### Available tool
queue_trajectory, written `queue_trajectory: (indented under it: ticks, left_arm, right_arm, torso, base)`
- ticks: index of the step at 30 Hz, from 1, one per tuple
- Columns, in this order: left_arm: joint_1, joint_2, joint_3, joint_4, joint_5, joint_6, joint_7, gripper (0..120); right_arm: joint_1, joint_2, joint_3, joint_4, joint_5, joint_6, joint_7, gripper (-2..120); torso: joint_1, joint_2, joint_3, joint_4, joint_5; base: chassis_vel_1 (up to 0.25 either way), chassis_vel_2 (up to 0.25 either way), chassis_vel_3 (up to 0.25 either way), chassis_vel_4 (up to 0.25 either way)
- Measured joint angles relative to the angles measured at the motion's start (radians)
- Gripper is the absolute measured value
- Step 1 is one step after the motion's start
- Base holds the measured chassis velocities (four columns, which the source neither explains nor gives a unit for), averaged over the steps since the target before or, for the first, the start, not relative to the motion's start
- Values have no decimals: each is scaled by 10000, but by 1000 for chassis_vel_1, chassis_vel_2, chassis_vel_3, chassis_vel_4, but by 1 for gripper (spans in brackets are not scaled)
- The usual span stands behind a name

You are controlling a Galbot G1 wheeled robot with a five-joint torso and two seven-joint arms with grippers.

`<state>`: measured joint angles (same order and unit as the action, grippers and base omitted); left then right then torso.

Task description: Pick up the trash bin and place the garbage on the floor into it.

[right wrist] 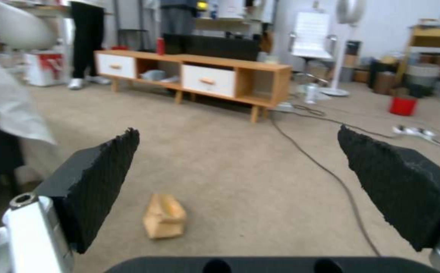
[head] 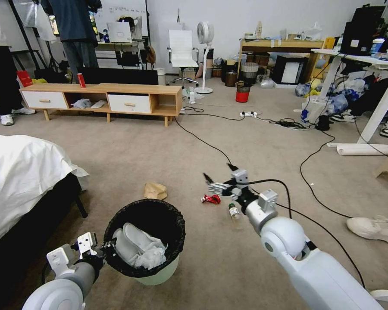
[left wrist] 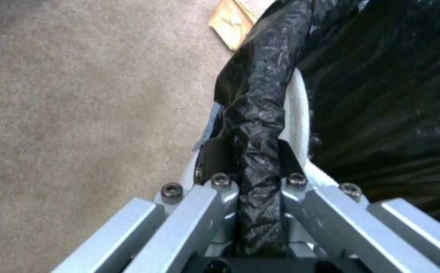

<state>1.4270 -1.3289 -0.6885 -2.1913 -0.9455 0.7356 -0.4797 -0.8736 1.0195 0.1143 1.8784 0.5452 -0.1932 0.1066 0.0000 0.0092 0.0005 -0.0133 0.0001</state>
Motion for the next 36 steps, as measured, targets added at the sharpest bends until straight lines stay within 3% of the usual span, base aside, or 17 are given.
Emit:
queue_trajectory:
  ticks: [15, 22, 36]
  left_arm:
    - [71, 88, 20, -136, 354, 0, 240, 3]
    - [87, 86, -48, -172, 367, 0, 256, 3]
    - [35, 61, -28, -156, 367, -119, 304, 3]
  right_arm:
    - [-504, 62, 1112, 8, -186, -91, 258, 100]
    - [-407, 186, 1717, -22, -204, -966, 1067, 100]
    - [-979, -173, 2388, -50, -320, -684, 489, 100]
  torso:
    - [0, 0, -1, 2, -1]
    - [0, 0, 0, 2, -1]
    - [0, 0, 0, 1, -1]
  base:
    - [0, 0, 0, 0]
    - [0, 0, 0, 0]
    - [0, 0, 0, 0]
